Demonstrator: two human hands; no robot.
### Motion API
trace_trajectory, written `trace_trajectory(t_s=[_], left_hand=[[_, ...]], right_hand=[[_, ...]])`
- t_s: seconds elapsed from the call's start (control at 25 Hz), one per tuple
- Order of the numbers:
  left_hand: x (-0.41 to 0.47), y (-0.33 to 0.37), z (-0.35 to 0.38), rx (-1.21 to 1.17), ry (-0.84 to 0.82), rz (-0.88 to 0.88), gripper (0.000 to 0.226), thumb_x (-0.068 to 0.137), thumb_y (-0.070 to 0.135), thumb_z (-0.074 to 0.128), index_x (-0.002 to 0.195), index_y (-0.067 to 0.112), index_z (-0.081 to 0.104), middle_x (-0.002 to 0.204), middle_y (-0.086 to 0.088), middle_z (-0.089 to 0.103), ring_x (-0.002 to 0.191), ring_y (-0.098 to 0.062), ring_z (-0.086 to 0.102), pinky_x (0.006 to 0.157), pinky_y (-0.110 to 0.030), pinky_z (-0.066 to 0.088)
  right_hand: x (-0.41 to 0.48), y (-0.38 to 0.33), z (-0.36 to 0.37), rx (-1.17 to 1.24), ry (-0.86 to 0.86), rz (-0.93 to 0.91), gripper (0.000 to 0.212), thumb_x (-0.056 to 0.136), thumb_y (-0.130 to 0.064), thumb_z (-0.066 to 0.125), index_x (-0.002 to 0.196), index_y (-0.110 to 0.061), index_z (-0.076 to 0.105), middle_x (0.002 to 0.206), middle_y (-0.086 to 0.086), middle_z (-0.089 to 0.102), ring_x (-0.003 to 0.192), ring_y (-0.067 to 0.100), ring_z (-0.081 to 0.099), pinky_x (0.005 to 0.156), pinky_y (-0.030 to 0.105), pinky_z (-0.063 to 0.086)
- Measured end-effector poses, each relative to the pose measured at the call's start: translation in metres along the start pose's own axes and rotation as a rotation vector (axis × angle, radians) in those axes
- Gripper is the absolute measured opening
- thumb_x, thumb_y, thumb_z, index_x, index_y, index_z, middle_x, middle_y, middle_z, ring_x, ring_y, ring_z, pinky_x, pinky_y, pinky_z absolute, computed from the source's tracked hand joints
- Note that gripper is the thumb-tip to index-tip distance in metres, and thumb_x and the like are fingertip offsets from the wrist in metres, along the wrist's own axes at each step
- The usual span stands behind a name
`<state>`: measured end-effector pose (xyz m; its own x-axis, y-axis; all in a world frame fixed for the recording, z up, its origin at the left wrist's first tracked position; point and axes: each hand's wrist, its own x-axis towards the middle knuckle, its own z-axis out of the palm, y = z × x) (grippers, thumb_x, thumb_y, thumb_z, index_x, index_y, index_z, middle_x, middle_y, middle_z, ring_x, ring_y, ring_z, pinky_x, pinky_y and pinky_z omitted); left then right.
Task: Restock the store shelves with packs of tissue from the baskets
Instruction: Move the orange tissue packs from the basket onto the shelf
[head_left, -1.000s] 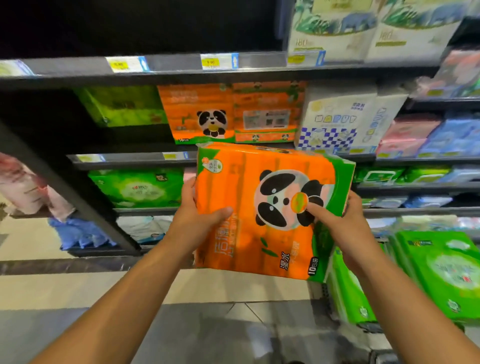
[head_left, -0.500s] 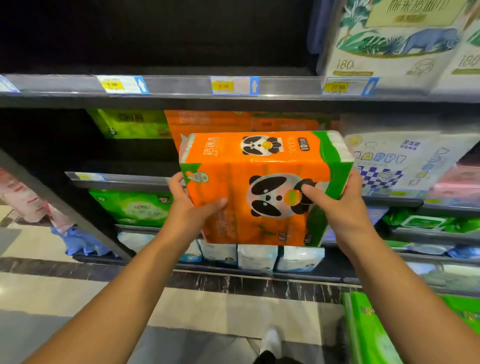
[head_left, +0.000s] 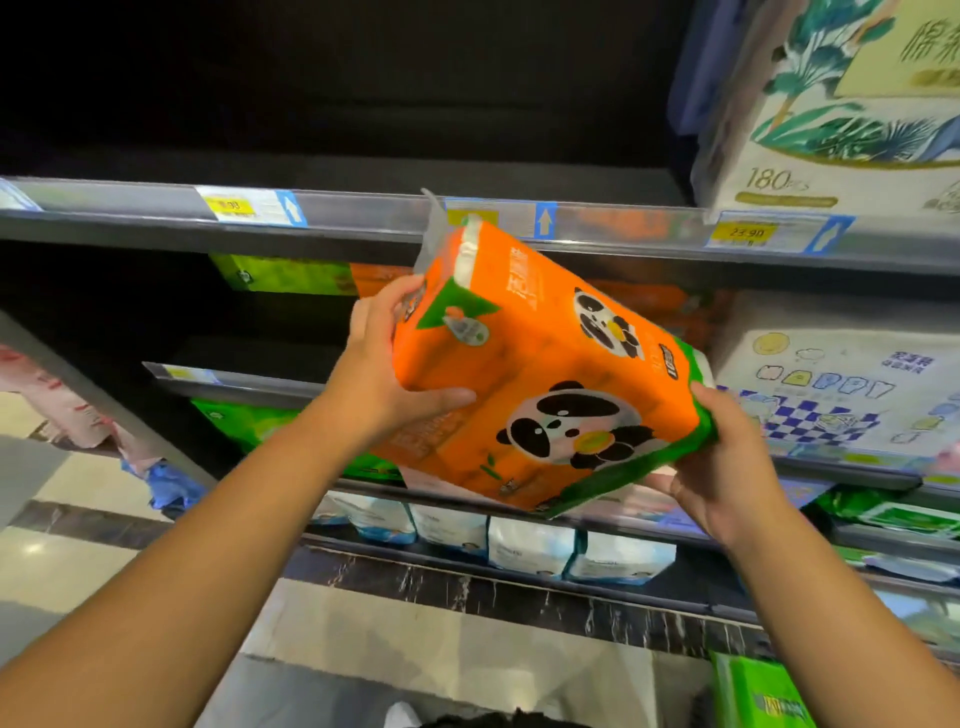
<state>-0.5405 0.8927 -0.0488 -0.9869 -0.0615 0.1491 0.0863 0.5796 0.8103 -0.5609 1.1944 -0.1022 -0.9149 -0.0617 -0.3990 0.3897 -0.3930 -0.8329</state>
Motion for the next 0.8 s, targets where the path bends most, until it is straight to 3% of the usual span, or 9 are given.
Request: trace_trajectory(t_s=[0.08, 0.24, 0.36, 0.44, 0.48, 0.56, 0.64, 0.72, 0.8], left_hand=[[0.014, 0.005, -0.012, 0.07, -0.111, 0.041, 0.105, 0.05, 0.052, 0.089, 0.123, 0.069, 0.016, 0.136, 0.016, 0.025, 0.121, -0.006, 0.037, 0.099, -0.034, 0.039], [0.025, 0.012, -0.016, 0.086, -0.146, 0.128, 0.1, 0.056, 0.04, 0.09, 0.127, 0.063, 0.024, 0.132, 0.025, 0.042, 0.125, -0.007, 0.044, 0.102, -0.05, 0.043], [0.022, 0.016, -0.007, 0.408, -0.035, 0.404, 0.095, 0.055, 0.056, 0.078, 0.135, 0.05, 0.026, 0.13, -0.001, 0.048, 0.119, -0.024, 0.045, 0.094, -0.053, 0.042], [0.021, 0.02, -0.004, 0.589, 0.01, 0.489, 0.091, 0.058, 0.06, 0.072, 0.137, 0.045, 0.029, 0.124, -0.008, 0.05, 0.111, -0.029, 0.046, 0.09, -0.05, 0.042], [0.022, 0.024, -0.003, 0.635, 0.028, 0.493, 0.09, 0.06, 0.062, 0.071, 0.137, 0.045, 0.029, 0.123, -0.009, 0.05, 0.109, -0.029, 0.046, 0.089, -0.05, 0.041], [0.023, 0.03, 0.0, 0.703, 0.064, 0.523, 0.085, 0.064, 0.066, 0.068, 0.138, 0.045, 0.03, 0.123, -0.01, 0.049, 0.109, -0.031, 0.046, 0.089, -0.052, 0.041], [0.024, 0.03, 0.007, 0.783, 0.097, 0.586, 0.08, 0.068, 0.066, 0.064, 0.138, 0.044, 0.032, 0.124, -0.013, 0.048, 0.109, -0.033, 0.045, 0.088, -0.052, 0.039], [0.025, 0.027, 0.015, 0.837, 0.093, 0.605, 0.077, 0.071, 0.065, 0.062, 0.138, 0.044, 0.031, 0.127, -0.014, 0.048, 0.112, -0.035, 0.045, 0.089, -0.055, 0.038], [0.026, 0.022, 0.02, 0.836, 0.083, 0.627, 0.075, 0.073, 0.065, 0.062, 0.137, 0.042, 0.032, 0.129, -0.012, 0.048, 0.113, -0.034, 0.047, 0.09, -0.056, 0.04]], right_hand=[[0.004, 0.008, 0.001, 0.081, -0.032, 0.044, 0.045, 0.09, -0.035, 0.052, 0.133, -0.021, 0.05, 0.123, 0.018, 0.064, 0.111, 0.037, 0.063, 0.089, 0.06, 0.05], [0.017, 0.01, 0.0, -0.037, -0.03, -0.014, 0.044, 0.093, -0.02, 0.054, 0.136, -0.027, 0.046, 0.13, 0.013, 0.06, 0.114, 0.036, 0.061, 0.089, 0.06, 0.05], [0.019, 0.003, -0.003, -0.573, -0.103, -0.227, 0.077, 0.08, -0.021, 0.074, 0.14, -0.047, 0.033, 0.144, -0.01, 0.043, 0.131, 0.019, 0.045, 0.099, 0.043, 0.045], [0.019, -0.004, 0.009, -1.003, -0.284, -0.335, 0.106, 0.07, -0.021, 0.085, 0.141, -0.056, 0.014, 0.146, -0.021, 0.027, 0.131, 0.002, 0.032, 0.105, 0.022, 0.034], [0.023, -0.007, 0.017, -1.084, -0.363, -0.384, 0.118, 0.066, -0.023, 0.087, 0.141, -0.059, 0.004, 0.148, -0.022, 0.022, 0.132, 0.0, 0.031, 0.105, 0.018, 0.033], [0.036, -0.009, 0.031, -1.057, -0.365, -0.505, 0.133, 0.056, -0.035, 0.092, 0.144, -0.057, -0.005, 0.155, -0.013, 0.021, 0.138, 0.011, 0.034, 0.11, 0.035, 0.038], [0.05, -0.01, 0.036, -0.953, -0.304, -0.6, 0.13, 0.051, -0.043, 0.093, 0.148, -0.048, 0.007, 0.152, -0.004, 0.03, 0.137, 0.016, 0.038, 0.108, 0.047, 0.041], [0.056, -0.006, 0.037, -0.892, -0.285, -0.624, 0.109, 0.052, -0.04, 0.094, 0.139, -0.047, 0.027, 0.143, -0.003, 0.041, 0.129, 0.013, 0.046, 0.103, 0.043, 0.046], [0.058, 0.0, 0.035, -0.86, -0.272, -0.641, 0.103, 0.055, -0.035, 0.093, 0.138, -0.038, 0.032, 0.134, -0.005, 0.047, 0.122, 0.008, 0.051, 0.098, 0.032, 0.05]])
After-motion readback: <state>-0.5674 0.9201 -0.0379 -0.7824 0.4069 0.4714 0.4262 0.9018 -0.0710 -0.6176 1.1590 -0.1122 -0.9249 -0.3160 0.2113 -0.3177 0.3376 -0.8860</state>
